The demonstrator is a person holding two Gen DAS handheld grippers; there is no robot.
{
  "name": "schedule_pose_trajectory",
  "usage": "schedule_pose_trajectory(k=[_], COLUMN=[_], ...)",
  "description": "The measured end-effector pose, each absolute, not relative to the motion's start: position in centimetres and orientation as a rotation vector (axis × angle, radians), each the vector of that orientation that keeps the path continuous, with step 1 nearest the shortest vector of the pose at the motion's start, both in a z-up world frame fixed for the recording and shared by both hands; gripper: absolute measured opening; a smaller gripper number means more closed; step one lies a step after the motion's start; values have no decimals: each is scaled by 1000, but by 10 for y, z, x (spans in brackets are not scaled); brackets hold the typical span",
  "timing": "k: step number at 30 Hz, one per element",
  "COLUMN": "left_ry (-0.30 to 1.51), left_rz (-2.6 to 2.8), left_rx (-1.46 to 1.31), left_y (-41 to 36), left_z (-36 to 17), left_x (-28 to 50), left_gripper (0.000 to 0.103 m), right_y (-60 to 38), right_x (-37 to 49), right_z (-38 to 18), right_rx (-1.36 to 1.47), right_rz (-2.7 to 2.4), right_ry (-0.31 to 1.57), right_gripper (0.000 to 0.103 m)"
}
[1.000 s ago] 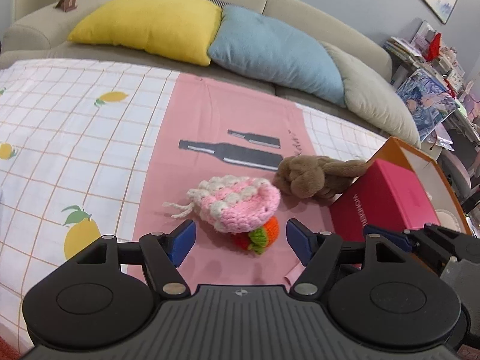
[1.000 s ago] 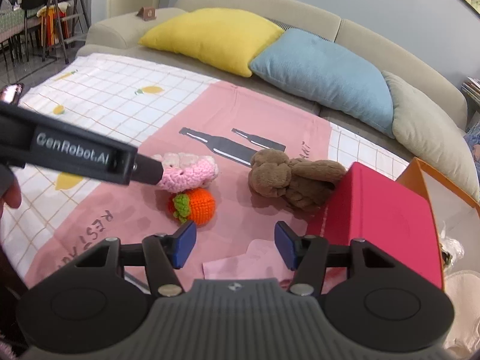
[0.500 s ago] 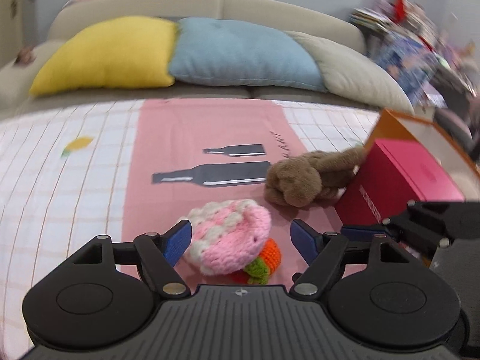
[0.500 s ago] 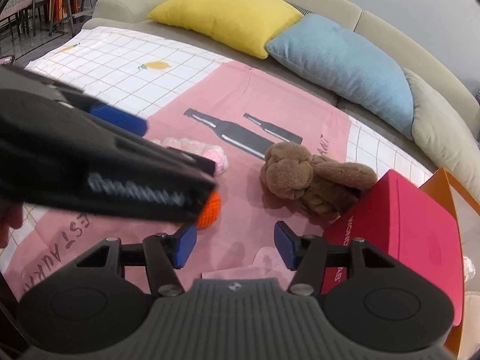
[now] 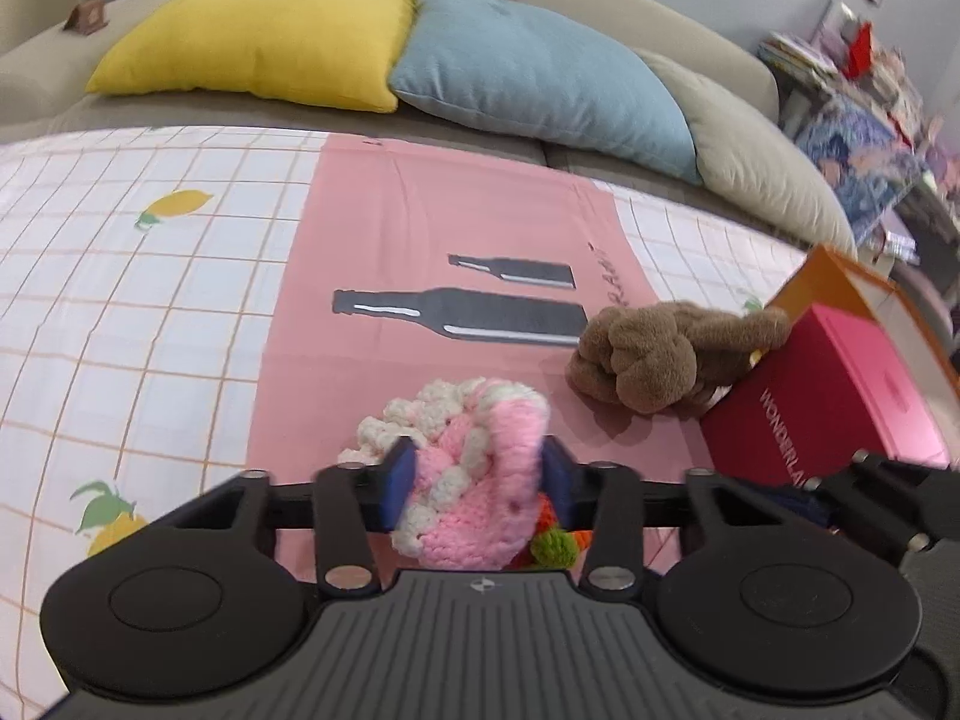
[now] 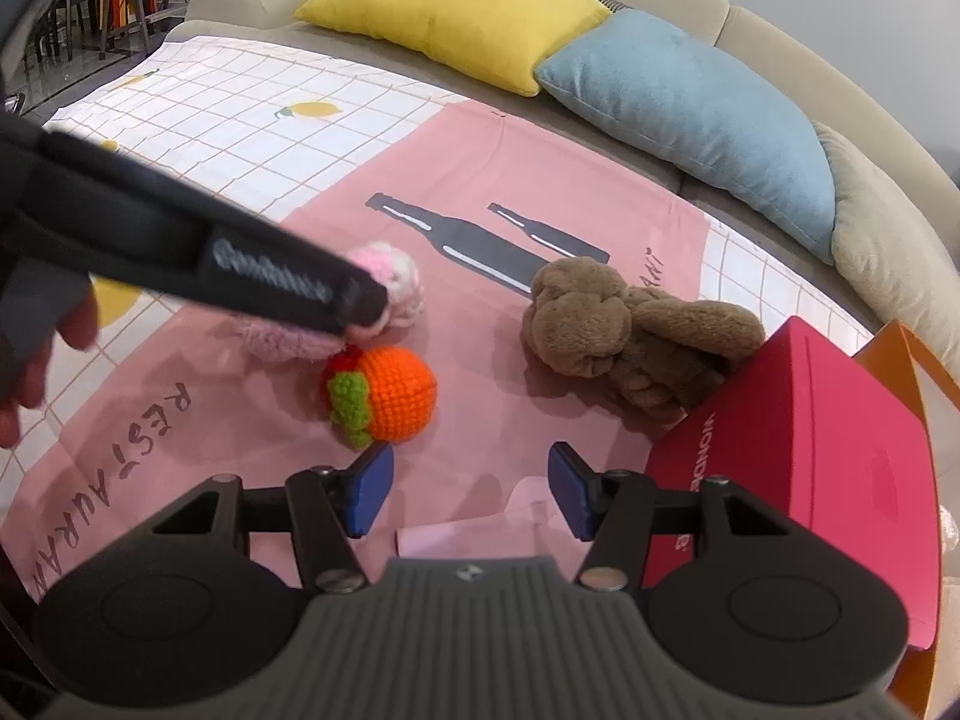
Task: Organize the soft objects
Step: 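Grasp pink crocheted hat with left tool while right tool grasps orange crocheted fruit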
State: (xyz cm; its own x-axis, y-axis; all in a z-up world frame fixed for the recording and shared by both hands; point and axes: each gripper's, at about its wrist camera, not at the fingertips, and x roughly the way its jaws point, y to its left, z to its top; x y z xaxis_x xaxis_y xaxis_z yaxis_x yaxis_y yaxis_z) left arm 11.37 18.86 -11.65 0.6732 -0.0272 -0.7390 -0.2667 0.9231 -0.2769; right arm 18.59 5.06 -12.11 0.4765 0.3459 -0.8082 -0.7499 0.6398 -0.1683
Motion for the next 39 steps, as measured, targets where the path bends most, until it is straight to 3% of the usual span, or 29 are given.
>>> schedule_pose_trajectory(k=[1, 4, 18, 20, 25, 28, 32, 39], left_ry=[819, 787, 851, 858, 902, 950, 990, 980], left_rz=[135, 148, 210, 228, 238, 231, 235, 259], left_rx=[-399, -407, -444, -391, -330, -346, -370, -414], left_y=[191, 195, 196, 192, 186, 187, 188, 192], left_z=[-114, -104, -103, -102, -109, -119, -129, -141], left_x=[112, 104, 76, 75, 75, 76, 77, 79], left_gripper=[17, 14, 14, 20, 48, 60, 66, 87], right_y=[51, 48, 58, 68, 84, 88, 83, 70], right_x=[185, 179, 172, 174, 180, 185, 188, 177], right_z=[-121, -121, -122, -126, -141, -148, -148, -148], right_rx=[-558, -563, -501, -511, -583, -602, -583, -574], right_rz=[717, 726, 814, 829, 839, 859, 870, 868], right_ry=[824, 816, 778, 767, 764, 784, 792, 797], right_gripper=[56, 57, 64, 63, 59, 51, 49, 49])
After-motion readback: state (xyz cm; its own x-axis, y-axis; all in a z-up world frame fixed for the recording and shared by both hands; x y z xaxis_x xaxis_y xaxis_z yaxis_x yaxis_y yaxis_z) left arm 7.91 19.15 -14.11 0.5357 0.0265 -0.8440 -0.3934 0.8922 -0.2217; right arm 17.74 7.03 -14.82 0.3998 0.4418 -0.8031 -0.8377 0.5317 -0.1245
